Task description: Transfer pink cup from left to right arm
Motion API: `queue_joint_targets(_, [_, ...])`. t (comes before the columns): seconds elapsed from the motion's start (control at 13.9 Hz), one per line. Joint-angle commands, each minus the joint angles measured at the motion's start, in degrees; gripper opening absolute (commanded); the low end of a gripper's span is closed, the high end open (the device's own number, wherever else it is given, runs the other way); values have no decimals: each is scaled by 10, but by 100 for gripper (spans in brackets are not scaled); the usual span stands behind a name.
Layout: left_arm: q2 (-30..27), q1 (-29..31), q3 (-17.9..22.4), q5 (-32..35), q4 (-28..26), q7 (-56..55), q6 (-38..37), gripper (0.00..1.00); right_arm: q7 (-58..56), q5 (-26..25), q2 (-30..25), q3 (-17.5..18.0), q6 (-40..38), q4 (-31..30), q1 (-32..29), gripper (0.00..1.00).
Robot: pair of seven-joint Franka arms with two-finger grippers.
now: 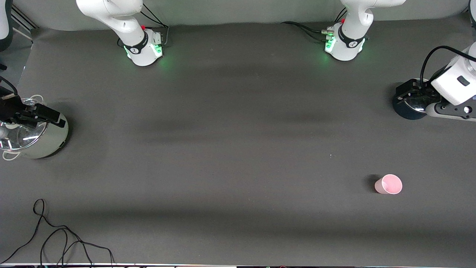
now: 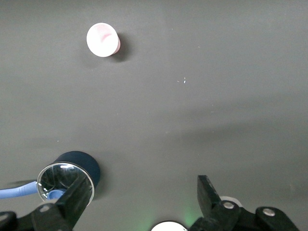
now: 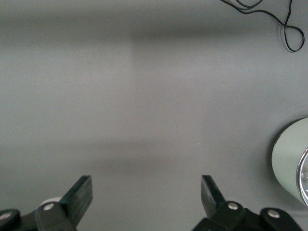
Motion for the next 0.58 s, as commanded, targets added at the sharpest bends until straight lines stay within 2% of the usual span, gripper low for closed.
queue_joint_targets(0.0, [8, -7, 3, 2, 15, -1, -2, 100, -9, 11, -3, -2, -7, -5, 1, 100])
queue_joint_targets(0.51, [10, -6, 3, 2, 16, -1, -1, 100, -10, 11, -2, -2, -5, -5, 0, 100])
